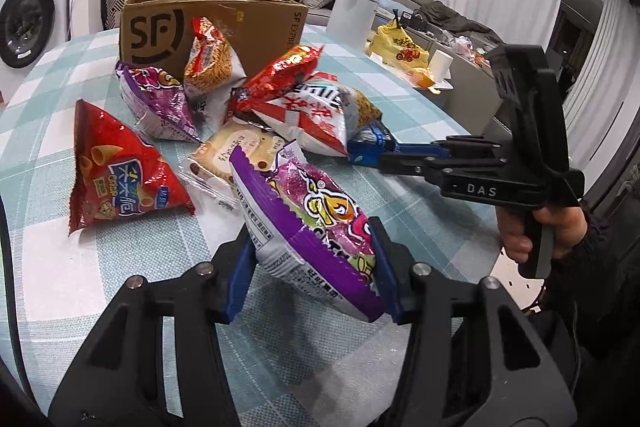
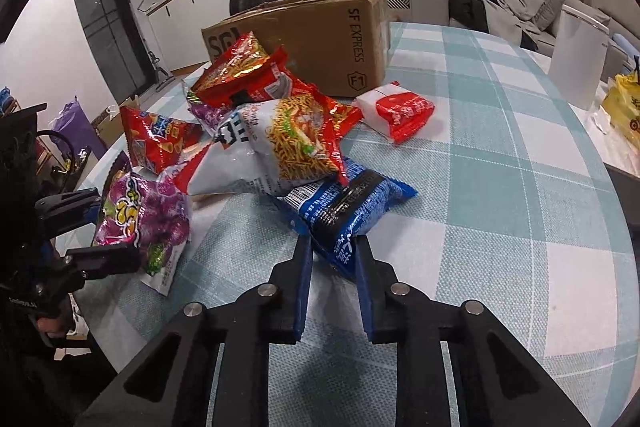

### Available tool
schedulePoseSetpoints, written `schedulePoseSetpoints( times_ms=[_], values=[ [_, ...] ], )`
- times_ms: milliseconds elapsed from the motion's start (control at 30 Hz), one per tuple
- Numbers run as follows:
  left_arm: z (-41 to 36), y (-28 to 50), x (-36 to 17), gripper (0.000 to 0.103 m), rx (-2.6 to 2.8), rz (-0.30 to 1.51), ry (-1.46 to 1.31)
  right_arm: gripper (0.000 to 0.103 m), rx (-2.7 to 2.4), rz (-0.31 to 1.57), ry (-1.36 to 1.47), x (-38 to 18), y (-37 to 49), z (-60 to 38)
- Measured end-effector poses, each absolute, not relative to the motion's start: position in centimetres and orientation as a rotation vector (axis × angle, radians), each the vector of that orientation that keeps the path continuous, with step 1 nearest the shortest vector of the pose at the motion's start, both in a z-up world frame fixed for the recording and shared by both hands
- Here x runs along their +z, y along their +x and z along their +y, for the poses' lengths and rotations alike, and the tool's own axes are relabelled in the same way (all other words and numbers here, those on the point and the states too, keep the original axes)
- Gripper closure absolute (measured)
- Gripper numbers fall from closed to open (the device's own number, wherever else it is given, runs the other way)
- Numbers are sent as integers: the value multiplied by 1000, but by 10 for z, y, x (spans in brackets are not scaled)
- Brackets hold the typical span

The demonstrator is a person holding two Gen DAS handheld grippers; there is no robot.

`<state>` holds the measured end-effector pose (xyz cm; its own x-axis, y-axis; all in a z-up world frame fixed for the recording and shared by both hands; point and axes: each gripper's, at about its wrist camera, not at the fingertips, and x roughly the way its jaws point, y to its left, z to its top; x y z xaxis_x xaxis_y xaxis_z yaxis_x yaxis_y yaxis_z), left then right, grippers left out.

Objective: Organize snacks
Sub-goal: 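Lift the purple bag with the left tool while the right tool lifts the blue bag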

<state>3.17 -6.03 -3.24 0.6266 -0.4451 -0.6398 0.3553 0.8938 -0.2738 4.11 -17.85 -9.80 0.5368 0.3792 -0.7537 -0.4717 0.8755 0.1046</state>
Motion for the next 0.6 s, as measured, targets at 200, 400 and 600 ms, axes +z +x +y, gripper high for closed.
schedulePoseSetpoints(
  times_ms=[200, 400, 600],
  values=[
    [-56, 31, -30, 54, -447, 743, -130, 50, 494, 861, -101, -93, 44, -177],
    [-52, 28, -25, 54, -437, 720, -137, 42, 477, 891, -89, -93, 56, -167],
    [-43, 28, -21, 54, -419, 709, -150, 35, 452, 907, -74, -96, 69, -161]
  ],
)
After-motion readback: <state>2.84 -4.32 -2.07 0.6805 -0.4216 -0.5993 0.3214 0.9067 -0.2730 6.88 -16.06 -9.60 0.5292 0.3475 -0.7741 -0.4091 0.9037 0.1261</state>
